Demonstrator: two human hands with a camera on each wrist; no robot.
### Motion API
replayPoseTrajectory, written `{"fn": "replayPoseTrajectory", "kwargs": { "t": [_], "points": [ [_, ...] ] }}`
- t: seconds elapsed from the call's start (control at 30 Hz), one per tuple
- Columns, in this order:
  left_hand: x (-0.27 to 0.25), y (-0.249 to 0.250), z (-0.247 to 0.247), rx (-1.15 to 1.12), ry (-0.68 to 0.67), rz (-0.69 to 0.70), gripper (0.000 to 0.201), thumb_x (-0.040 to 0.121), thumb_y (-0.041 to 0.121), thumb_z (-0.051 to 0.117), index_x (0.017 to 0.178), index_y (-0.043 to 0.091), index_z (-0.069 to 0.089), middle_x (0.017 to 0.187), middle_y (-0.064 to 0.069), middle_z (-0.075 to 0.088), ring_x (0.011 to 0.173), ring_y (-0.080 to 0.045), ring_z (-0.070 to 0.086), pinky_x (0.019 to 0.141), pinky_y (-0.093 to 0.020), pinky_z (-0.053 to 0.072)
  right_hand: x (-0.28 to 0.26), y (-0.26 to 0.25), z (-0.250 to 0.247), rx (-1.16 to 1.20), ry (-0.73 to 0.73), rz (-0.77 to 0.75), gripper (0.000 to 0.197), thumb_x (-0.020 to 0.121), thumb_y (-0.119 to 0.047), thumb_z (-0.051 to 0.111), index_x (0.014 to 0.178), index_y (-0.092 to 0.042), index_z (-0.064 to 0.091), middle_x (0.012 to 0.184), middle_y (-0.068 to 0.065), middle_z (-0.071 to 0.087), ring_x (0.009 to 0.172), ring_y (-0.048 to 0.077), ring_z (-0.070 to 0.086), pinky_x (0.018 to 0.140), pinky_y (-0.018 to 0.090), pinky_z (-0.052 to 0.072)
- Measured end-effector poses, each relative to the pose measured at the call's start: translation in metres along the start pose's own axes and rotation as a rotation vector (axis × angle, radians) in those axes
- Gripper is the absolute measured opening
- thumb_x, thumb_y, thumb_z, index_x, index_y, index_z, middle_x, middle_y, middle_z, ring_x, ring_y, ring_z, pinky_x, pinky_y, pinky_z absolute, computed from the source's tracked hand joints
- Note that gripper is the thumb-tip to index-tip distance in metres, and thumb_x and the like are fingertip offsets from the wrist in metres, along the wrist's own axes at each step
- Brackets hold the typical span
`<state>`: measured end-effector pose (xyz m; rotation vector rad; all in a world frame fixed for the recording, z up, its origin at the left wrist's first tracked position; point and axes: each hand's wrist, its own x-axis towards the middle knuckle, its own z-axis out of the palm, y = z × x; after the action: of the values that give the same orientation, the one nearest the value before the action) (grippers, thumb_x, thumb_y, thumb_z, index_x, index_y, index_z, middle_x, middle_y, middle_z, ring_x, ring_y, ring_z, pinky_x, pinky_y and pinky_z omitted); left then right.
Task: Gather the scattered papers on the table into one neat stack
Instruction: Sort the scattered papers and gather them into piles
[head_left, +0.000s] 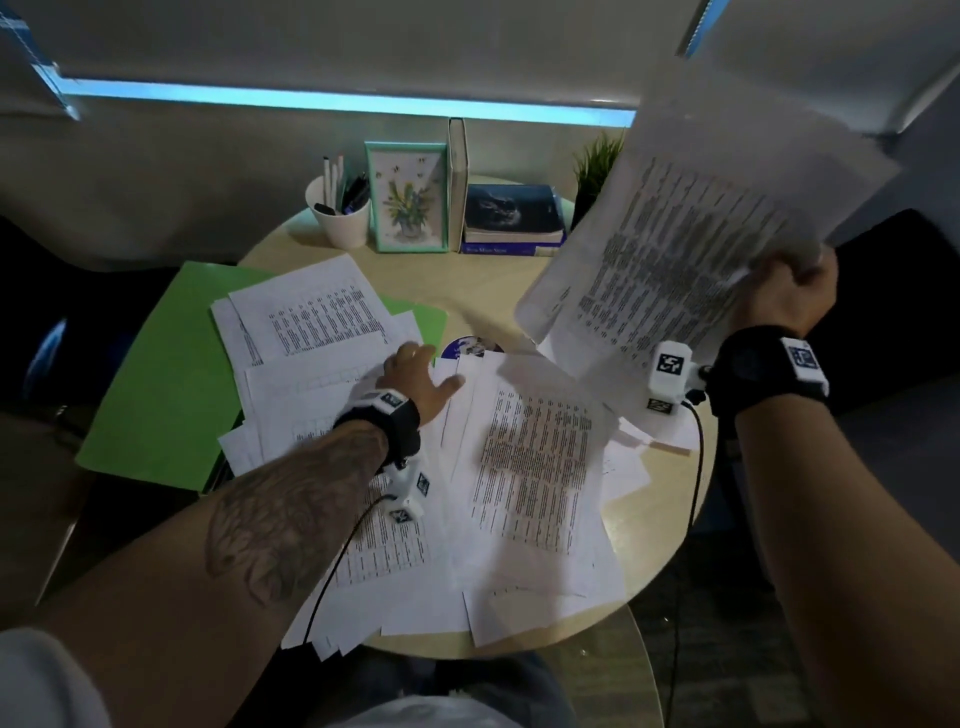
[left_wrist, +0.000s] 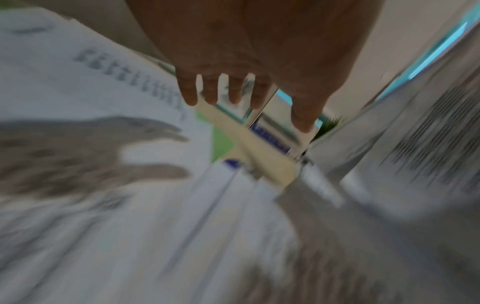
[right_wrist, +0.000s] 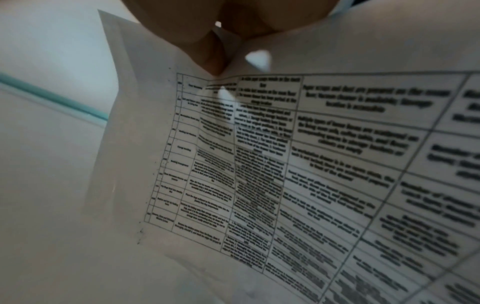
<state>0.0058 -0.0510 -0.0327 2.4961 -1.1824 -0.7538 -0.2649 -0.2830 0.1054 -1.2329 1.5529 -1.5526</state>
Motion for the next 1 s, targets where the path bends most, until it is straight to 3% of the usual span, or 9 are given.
{"fn": "replayPoseTrajectory", "kwargs": {
  "t": [0.17,0.33,0.4,0.47,0.53,0.63,0.77,0.93,1.0],
  "points": [
    [0.034,0.066,-0.046,-0.474,0.207,0.122,0.080,0.084,0.043,0.069,0.148,0.015,0.029,0.155,-0.008,0.027,0.141,-0.025,0.030,0.116,-0.040,0.028,0.005,-0.024,0.026,0.064,-0.073,-0.043,0.023,0.070,-0.010,0.049,0.064,-0.031,0.055,0.071,0.004,0.057,0.065,0.014,0.048,0.059,0.024,0.043],
    [0.057,0.114,-0.090,-0.670,0.176,0.188,0.103,0.074,0.048,0.078,0.152,0.020,0.017,0.160,-0.003,0.021,0.143,-0.018,0.027,0.116,-0.032,0.025,0.016,-0.050,0.059,0.310,-0.220,-0.118,0.024,0.065,0.003,0.053,0.059,-0.020,0.055,0.053,-0.003,0.048,0.054,0.016,0.041,0.052,0.029,0.033],
    [0.060,0.123,-0.101,-0.760,0.149,0.181,0.085,0.070,0.046,0.081,0.138,0.014,0.042,0.138,-0.004,0.053,0.122,-0.016,0.054,0.104,-0.032,0.046,0.012,-0.054,0.068,0.316,-0.325,-0.099,0.020,0.066,-0.002,0.056,0.062,-0.021,0.055,0.057,-0.003,0.049,0.059,0.016,0.042,0.055,0.031,0.035],
    [0.057,0.125,-0.106,-0.800,0.112,0.189,0.041,0.082,0.027,0.076,0.114,0.009,0.057,0.110,0.002,0.065,0.093,-0.008,0.062,0.082,-0.023,0.053,0.006,-0.051,0.070,0.318,-0.381,-0.066,0.018,0.071,-0.003,0.058,0.072,-0.021,0.059,0.061,-0.005,0.057,0.060,0.015,0.050,0.057,0.030,0.043],
    [0.060,0.120,-0.106,-0.840,0.110,0.159,0.033,0.088,0.013,0.068,0.119,0.004,0.061,0.112,-0.007,0.067,0.094,-0.015,0.061,0.083,-0.025,0.050,0.000,-0.039,0.069,0.336,-0.408,-0.009,0.016,0.077,-0.011,0.065,0.090,-0.019,0.059,0.078,-0.001,0.065,0.069,0.013,0.059,0.066,0.029,0.050],
    [0.069,0.102,-0.095,-0.962,0.087,0.043,0.032,0.085,0.005,0.066,0.117,0.002,0.064,0.113,-0.015,0.067,0.102,-0.025,0.063,0.098,-0.038,0.050,-0.012,-0.010,0.063,0.119,-0.597,0.183,0.033,0.076,-0.034,0.070,0.103,-0.020,0.059,0.083,0.000,0.062,0.067,0.013,0.058,0.057,0.025,0.047],
    [0.068,0.086,-0.073,-1.088,0.032,-0.139,0.020,0.080,0.011,0.064,0.100,0.007,0.063,0.107,-0.011,0.062,0.102,-0.026,0.057,0.091,-0.035,0.044,-0.051,0.037,0.045,-0.262,-0.912,0.155,0.007,0.083,-0.018,0.062,0.089,-0.015,0.064,0.085,0.005,0.070,0.075,0.022,0.063,0.066,0.032,0.054],
    [0.051,0.078,-0.042,-1.018,-0.096,-0.129,0.028,0.093,0.009,0.050,0.121,0.008,0.054,0.116,-0.010,0.058,0.105,-0.026,0.056,0.094,-0.038,0.045,-0.084,0.094,0.035,-0.219,-0.826,0.366,0.020,0.088,-0.008,0.058,0.097,-0.025,0.062,0.086,0.002,0.065,0.082,0.026,0.060,0.078,0.037,0.049],
    [0.046,0.069,-0.031,-0.862,-0.108,-0.130,0.014,0.095,0.018,0.054,0.107,0.012,0.055,0.103,-0.009,0.059,0.089,-0.023,0.058,0.081,-0.035,0.047,-0.079,0.115,0.026,-0.298,-0.704,0.401,0.028,0.086,-0.005,0.056,0.106,-0.023,0.061,0.090,0.003,0.064,0.084,0.024,0.057,0.081,0.032,0.044]
  ]
}}
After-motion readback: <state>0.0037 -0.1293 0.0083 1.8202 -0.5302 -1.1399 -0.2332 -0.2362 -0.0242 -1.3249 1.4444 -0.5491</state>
